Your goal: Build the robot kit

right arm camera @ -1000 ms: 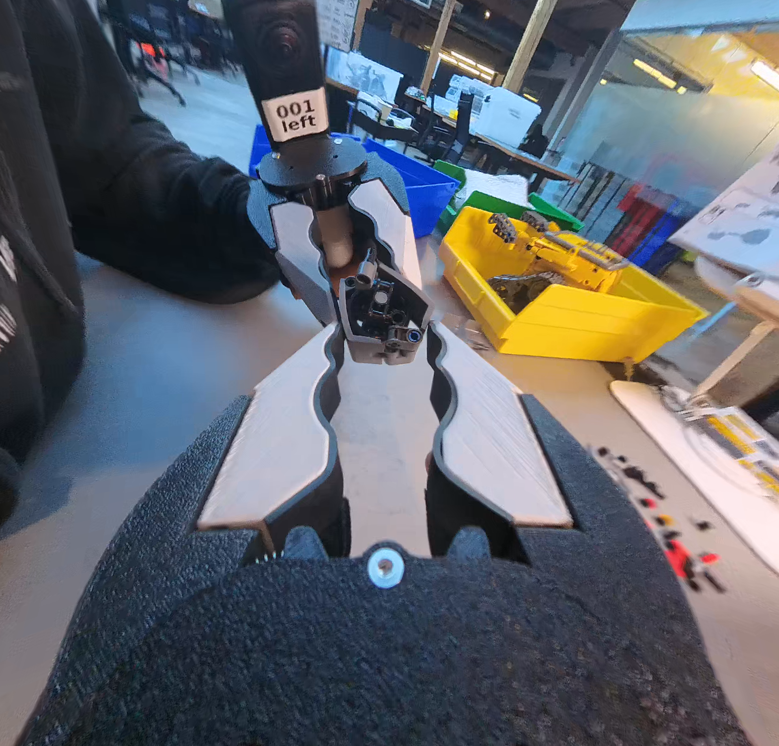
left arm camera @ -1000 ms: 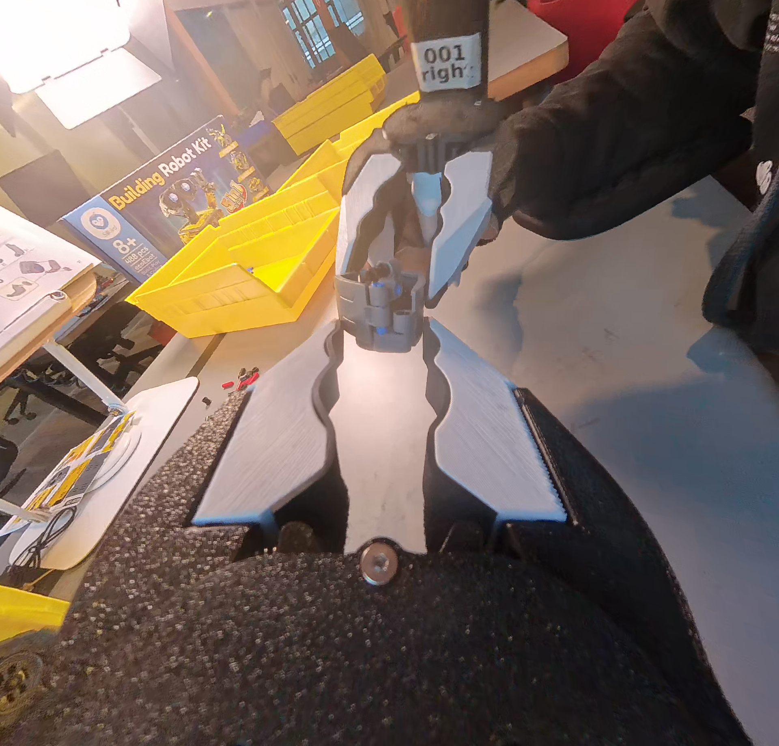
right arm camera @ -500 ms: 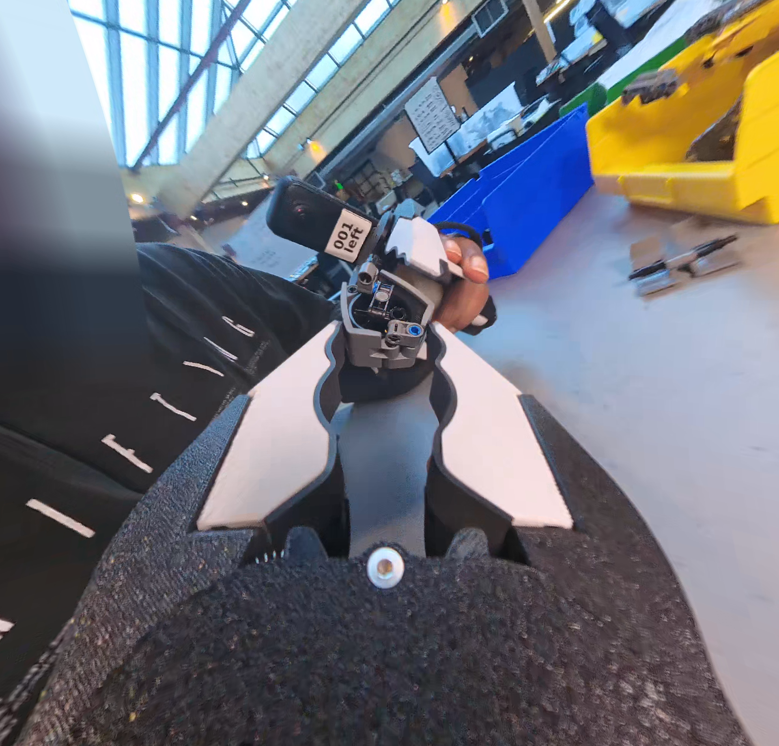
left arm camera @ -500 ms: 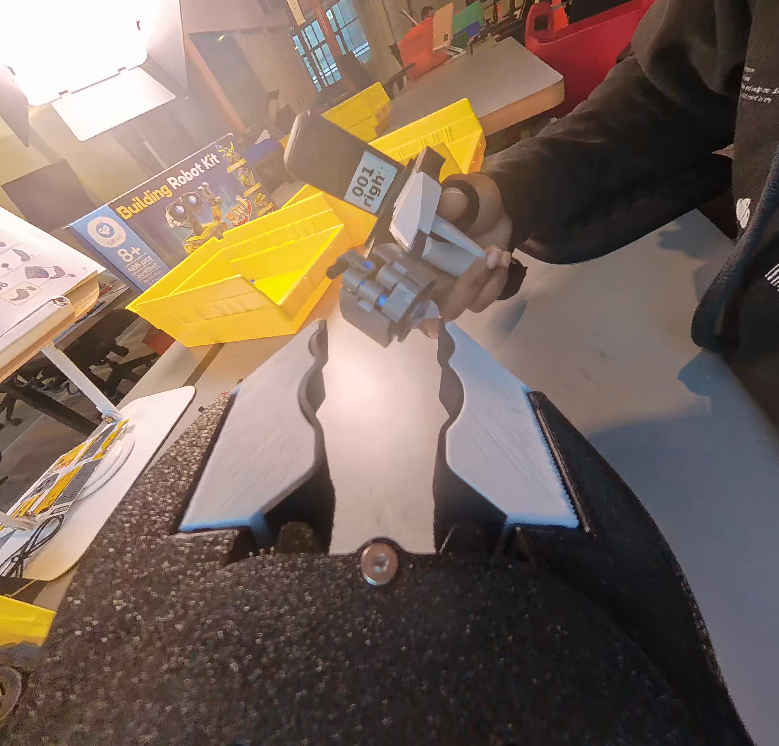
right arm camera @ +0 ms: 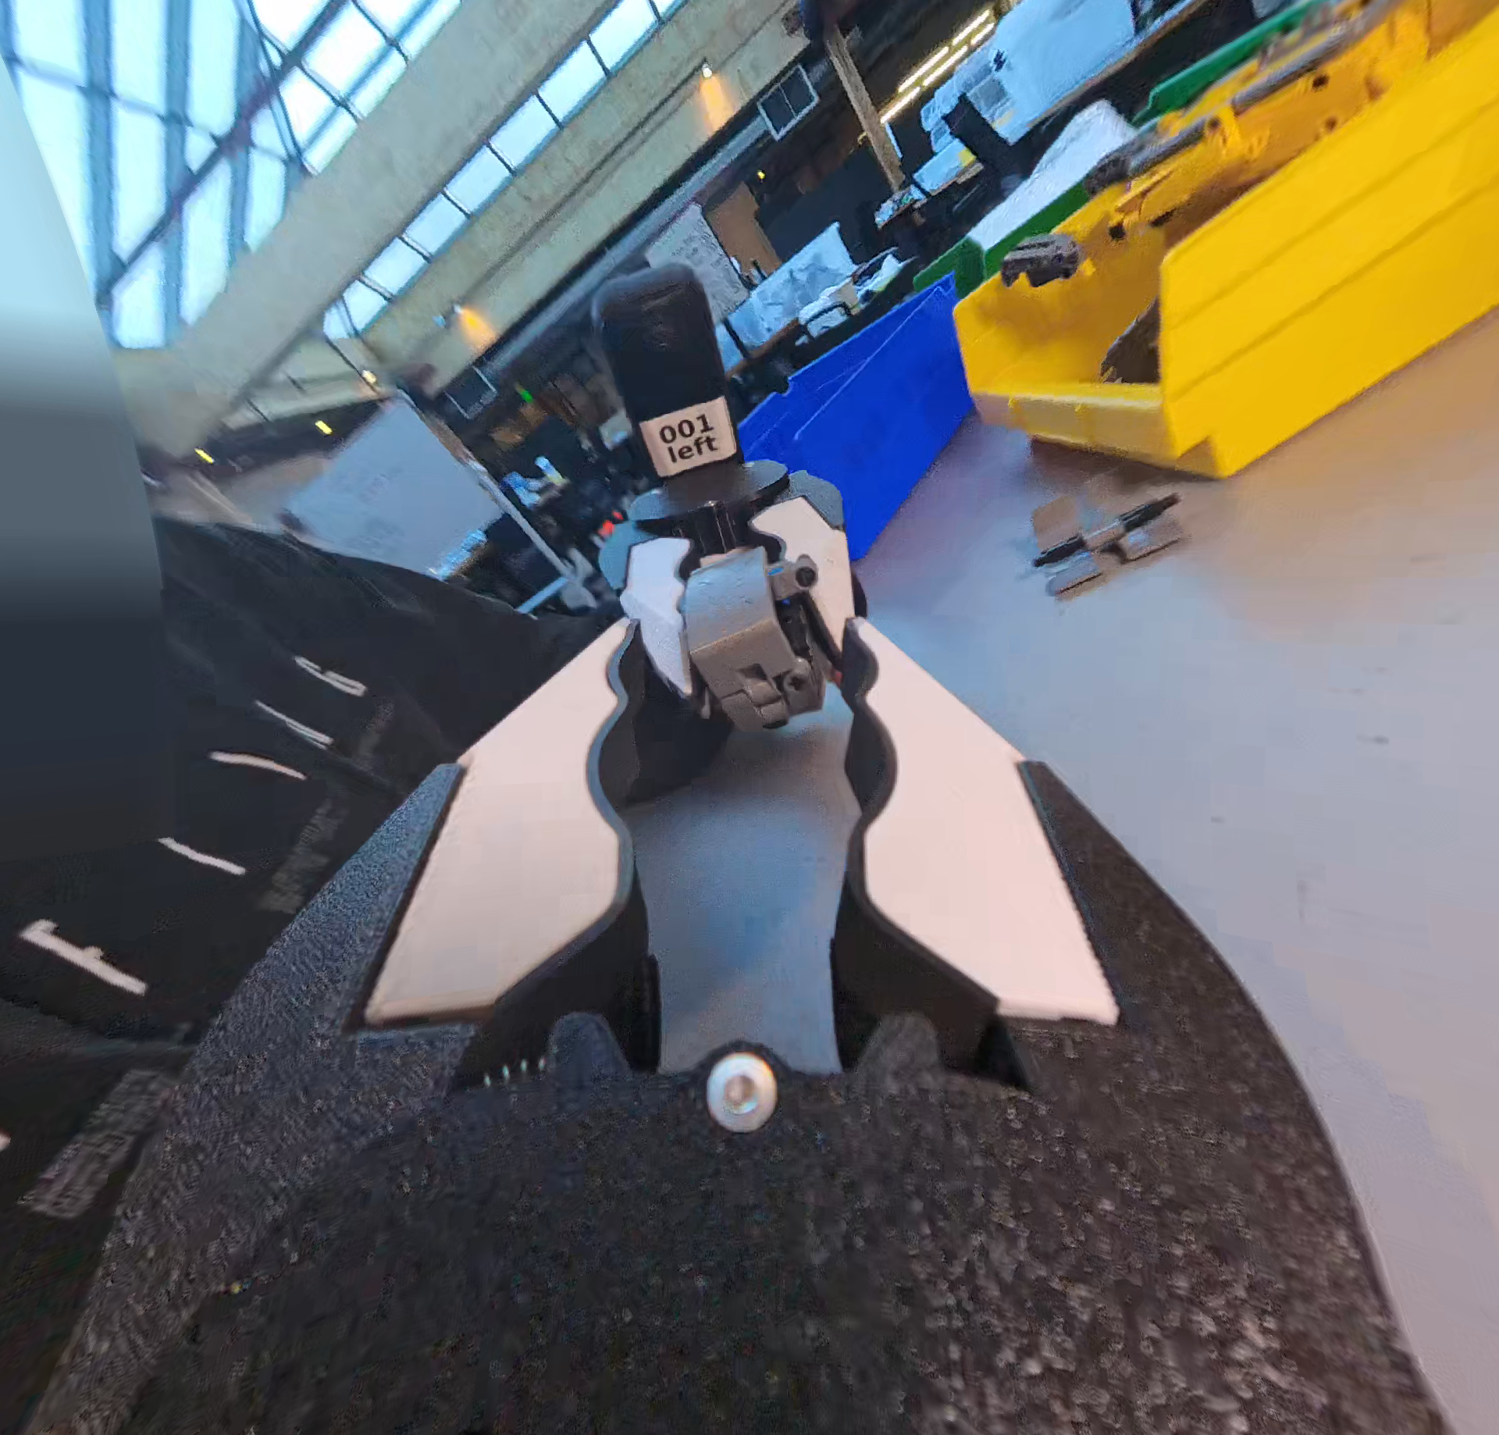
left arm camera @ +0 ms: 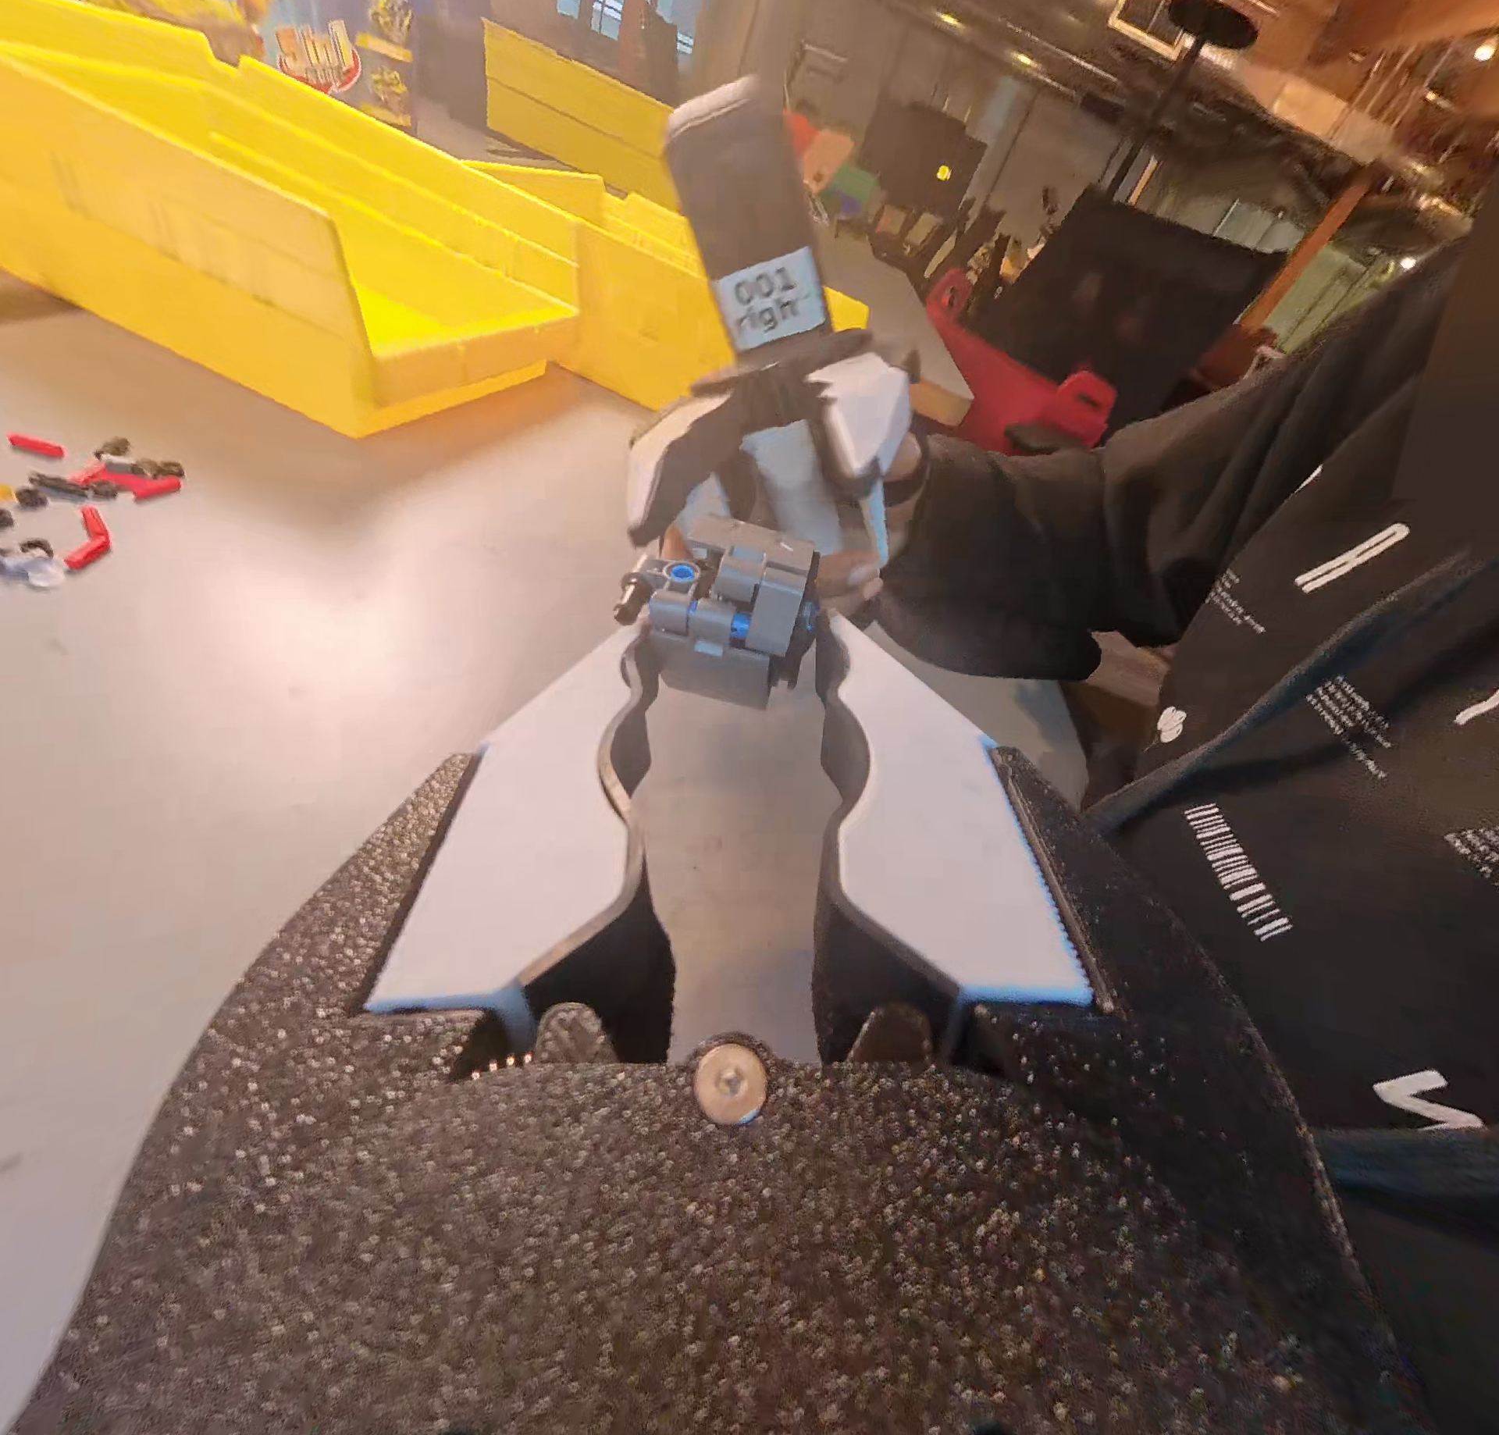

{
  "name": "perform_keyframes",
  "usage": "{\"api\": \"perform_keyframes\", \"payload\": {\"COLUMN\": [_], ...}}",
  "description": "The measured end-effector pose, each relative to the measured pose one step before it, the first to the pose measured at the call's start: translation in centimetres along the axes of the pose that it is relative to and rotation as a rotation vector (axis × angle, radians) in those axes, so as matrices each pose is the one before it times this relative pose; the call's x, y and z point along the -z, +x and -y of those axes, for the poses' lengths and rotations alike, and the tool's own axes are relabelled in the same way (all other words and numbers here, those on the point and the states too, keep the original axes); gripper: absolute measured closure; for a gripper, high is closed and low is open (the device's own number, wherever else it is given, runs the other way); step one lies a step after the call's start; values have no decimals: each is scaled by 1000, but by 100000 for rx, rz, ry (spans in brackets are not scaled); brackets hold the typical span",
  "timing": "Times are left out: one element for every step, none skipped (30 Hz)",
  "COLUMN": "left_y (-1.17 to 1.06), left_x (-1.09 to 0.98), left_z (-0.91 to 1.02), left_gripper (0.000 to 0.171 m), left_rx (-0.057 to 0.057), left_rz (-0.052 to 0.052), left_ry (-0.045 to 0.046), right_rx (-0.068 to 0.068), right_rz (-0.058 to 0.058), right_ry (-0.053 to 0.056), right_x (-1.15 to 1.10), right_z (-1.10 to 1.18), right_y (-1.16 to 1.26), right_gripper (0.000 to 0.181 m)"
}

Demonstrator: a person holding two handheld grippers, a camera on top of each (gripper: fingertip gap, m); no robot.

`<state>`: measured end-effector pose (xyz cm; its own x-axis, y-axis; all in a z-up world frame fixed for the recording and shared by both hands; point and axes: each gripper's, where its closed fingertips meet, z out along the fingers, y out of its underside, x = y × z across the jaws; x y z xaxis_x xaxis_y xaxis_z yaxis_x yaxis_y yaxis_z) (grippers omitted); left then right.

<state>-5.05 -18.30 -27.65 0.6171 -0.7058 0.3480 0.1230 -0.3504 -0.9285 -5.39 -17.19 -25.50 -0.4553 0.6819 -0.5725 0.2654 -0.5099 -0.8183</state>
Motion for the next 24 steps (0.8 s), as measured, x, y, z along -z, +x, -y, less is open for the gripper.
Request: {"api": "perform_keyframes", "payload": {"left_y": [-77,64,86,14,51,-9,55,125,67,-32,-14,87,177,203,74,-6,51,118,76,58,31,-23,40,140], "left_x": [-56,-84,-91,-125,-110,-73,-25,-8,-10,-10,27,83,102,54,28,19,26,25,7,-27,-20,14,36,49], "left_z": [-102,-63,-59,-136,-187,-174,-22,39,50,-19,-13,205,339,255,156,90,12,-11,3,5,24,23,33,72], "left_gripper": [134,134,134,134,134,134,134,134,134,134,134,135,136,137,137,137,137,138,138,138,139,139,139,139], "left_rx": [2367,1993,2031,1990,1368,902,920,1469,1641,1408,1088,1021,1105,1295,1288,1188,1495,1737,1647,1548,1816,1727,1609,1467], "left_rz": [-375,-1119,-1037,-507,-705,-210,-559,-1193,-870,-252,-634,-1201,-1616,-1624,-824,-306,-944,-1428,-914,-679,-675,-366,-885,-1411], "left_ry": [-141,108,31,-428,-723,-604,148,310,533,95,192,1458,2276,1705,1125,969,642,278,104,47,95,306,333,514], "right_rx": [7895,6415,4792,3081,1204,28,-947,-2609,-2954,-2174,-2256,-3782,-5533,-5367,-2687,-20,554,100,-523,-1360,-2176,-2561,-2626,-3106], "right_rz": [-2697,-2954,-2389,-1359,-884,-1603,962,1746,1220,350,688,1441,2486,2709,1295,48,-110,127,200,752,830,510,1330,2171], "right_ry": [-2005,-1929,-1893,-2043,-2052,140,555,727,596,-50,-127,731,1548,1491,1050,585,-317,-383,57,501,801,838,896,1157], "right_x": [-122,-179,-235,-248,-238,-66,35,54,32,3,19,45,43,3,-16,-29,-53,-45,-13,31,23,-13,-16,-10], "right_z": [-158,-275,-362,-426,-424,-70,10,78,61,-48,-72,55,163,146,55,0,-43,7,33,49,66,39,22,77], "right_y": [-156,-24,-5,-58,-11,230,-27,-76,-3,81,58,18,-69,-110,-12,49,-22,-76,-32,-37,3,71,-26,-126], "right_gripper": [133,134,137,144,149,152,152,153,153,153,153,154,154,154,154,154,154,154,154,154,154,154,154,154]}}
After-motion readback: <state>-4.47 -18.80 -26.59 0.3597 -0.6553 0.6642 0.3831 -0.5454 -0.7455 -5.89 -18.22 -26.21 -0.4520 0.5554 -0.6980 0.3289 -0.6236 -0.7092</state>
